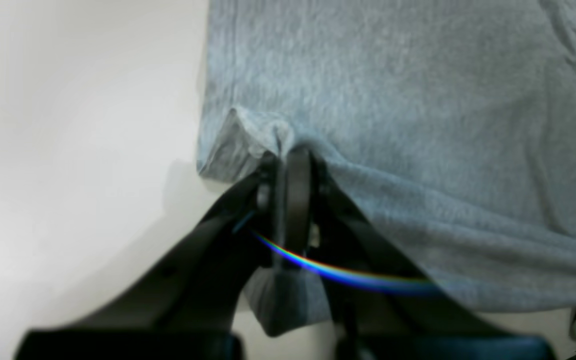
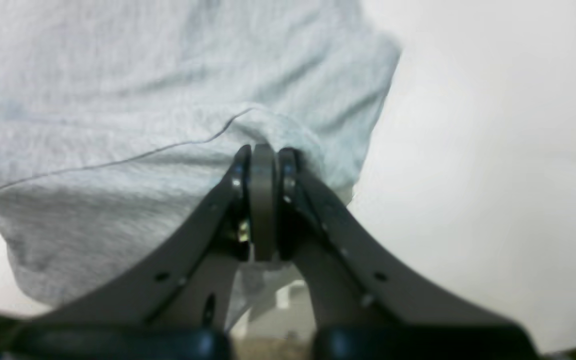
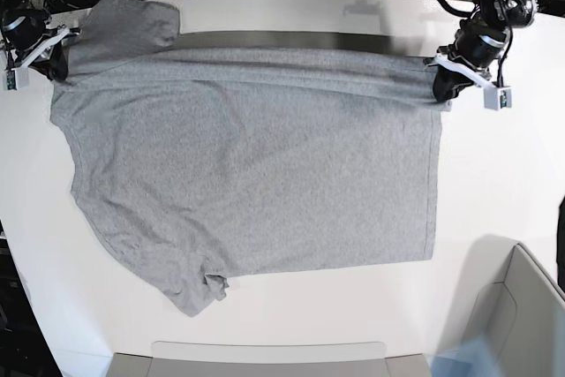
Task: Fold the T-shirt properly
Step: 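Lift the hem with both grippers and fold it toward the collar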
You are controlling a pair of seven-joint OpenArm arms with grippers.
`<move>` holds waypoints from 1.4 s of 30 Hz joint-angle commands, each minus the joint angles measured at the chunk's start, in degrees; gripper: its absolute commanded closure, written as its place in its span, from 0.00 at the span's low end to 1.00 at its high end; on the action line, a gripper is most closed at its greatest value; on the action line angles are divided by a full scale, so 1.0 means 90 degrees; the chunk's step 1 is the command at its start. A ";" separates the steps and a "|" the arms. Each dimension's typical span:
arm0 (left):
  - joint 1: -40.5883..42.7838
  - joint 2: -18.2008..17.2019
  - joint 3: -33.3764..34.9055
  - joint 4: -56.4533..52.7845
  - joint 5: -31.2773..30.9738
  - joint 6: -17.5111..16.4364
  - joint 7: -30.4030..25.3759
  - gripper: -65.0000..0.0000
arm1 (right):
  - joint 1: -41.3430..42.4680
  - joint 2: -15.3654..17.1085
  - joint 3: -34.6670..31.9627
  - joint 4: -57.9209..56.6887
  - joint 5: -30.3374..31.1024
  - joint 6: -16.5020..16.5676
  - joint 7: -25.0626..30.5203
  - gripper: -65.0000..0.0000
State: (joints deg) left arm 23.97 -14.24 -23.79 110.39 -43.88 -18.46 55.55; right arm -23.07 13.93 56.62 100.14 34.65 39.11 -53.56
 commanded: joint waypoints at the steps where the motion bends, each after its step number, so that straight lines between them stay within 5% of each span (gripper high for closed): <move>1: -0.0118 -0.0073 -0.0077 0.0096 -0.0023 0.0005 -0.0140 1.00 | 0.0116 0.0137 0.0043 0.0112 -0.0017 0.0099 0.0134 1.00; 11: -0.1095 -0.0054 -0.0321 -0.0529 -0.0023 0.0571 0.0241 1.00 | 0.1562 0.0410 -0.0689 0.0063 -0.0954 0.0099 -0.0774 1.00; 18: -0.1798 -0.0054 -0.0282 -0.1545 -0.0023 0.0571 0.0241 1.00 | 0.2402 0.0430 -0.1461 -0.0504 -0.1785 0.0099 -0.0745 1.00; 30: -0.2980 -0.0073 -0.0263 -0.2971 -0.0014 0.0571 0.0241 1.00 | 0.3613 0.0547 -0.1920 -0.2203 -0.2107 0.0099 -0.0706 1.00; 34: -0.3244 -0.0073 -0.0263 -0.3166 -0.0014 0.0571 0.0241 1.00 | 0.3926 0.0625 -0.2213 -0.2770 -0.2273 0.0099 -0.0247 1.00; 42: -0.3781 -0.0073 -0.0263 -0.3596 0.0973 0.0542 0.0221 1.00 | 0.4512 0.0645 -0.2506 -0.3551 -0.2498 0.0099 0.0046 1.00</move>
State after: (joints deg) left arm -8.82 -13.93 -25.89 77.06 -35.46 -13.39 59.05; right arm 15.75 18.35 33.78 67.20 11.81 39.11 -54.46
